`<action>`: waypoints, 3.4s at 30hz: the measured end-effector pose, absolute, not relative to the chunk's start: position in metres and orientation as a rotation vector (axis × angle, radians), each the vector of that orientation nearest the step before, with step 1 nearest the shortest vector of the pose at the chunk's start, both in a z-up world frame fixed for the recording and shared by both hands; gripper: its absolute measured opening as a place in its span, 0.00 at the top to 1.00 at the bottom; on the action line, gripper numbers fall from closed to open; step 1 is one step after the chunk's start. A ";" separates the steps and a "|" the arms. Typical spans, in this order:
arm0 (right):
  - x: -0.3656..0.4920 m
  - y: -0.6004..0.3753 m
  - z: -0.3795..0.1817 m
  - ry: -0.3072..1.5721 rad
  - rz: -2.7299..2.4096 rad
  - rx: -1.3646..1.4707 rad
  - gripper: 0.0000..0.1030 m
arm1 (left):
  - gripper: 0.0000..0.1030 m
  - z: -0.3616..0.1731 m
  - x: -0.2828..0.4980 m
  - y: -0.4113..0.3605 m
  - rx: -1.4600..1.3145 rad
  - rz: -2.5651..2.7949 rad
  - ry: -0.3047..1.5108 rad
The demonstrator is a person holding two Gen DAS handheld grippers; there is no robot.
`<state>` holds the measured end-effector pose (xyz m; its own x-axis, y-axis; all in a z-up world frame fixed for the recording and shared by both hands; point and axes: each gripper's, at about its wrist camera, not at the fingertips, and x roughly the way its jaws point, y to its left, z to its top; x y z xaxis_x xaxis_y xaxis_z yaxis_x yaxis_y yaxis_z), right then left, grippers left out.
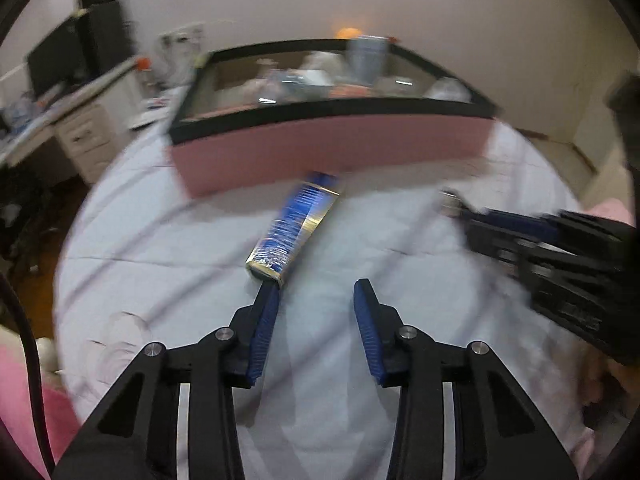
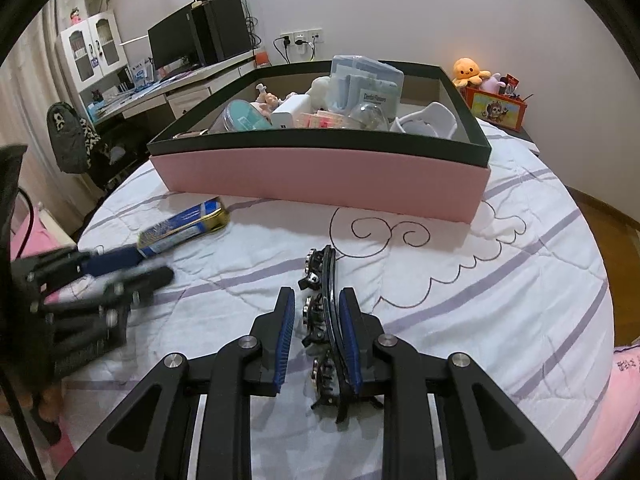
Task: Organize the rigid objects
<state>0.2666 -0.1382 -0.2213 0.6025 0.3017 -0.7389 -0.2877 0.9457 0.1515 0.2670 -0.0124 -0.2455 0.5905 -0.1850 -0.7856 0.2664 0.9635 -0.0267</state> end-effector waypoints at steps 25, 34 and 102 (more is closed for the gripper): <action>0.265 -0.129 -0.225 0.865 0.369 0.000 0.82 | 0.80 -0.248 0.281 -0.027 0.037 -0.191 0.859; 0.240 -0.133 -0.206 0.745 0.381 0.036 0.82 | 0.80 -0.226 0.251 -0.032 0.016 -0.171 0.753; 0.142 -0.160 -0.034 0.272 0.141 -0.008 0.00 | 0.03 -0.056 0.147 -0.005 0.035 -0.044 0.301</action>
<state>0.1425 -0.1601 -0.0340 0.9533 0.1381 -0.2688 -0.1402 0.9901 0.0112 0.1468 -0.0051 -0.0560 0.9540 -0.0381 -0.2973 0.0484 0.9985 0.0274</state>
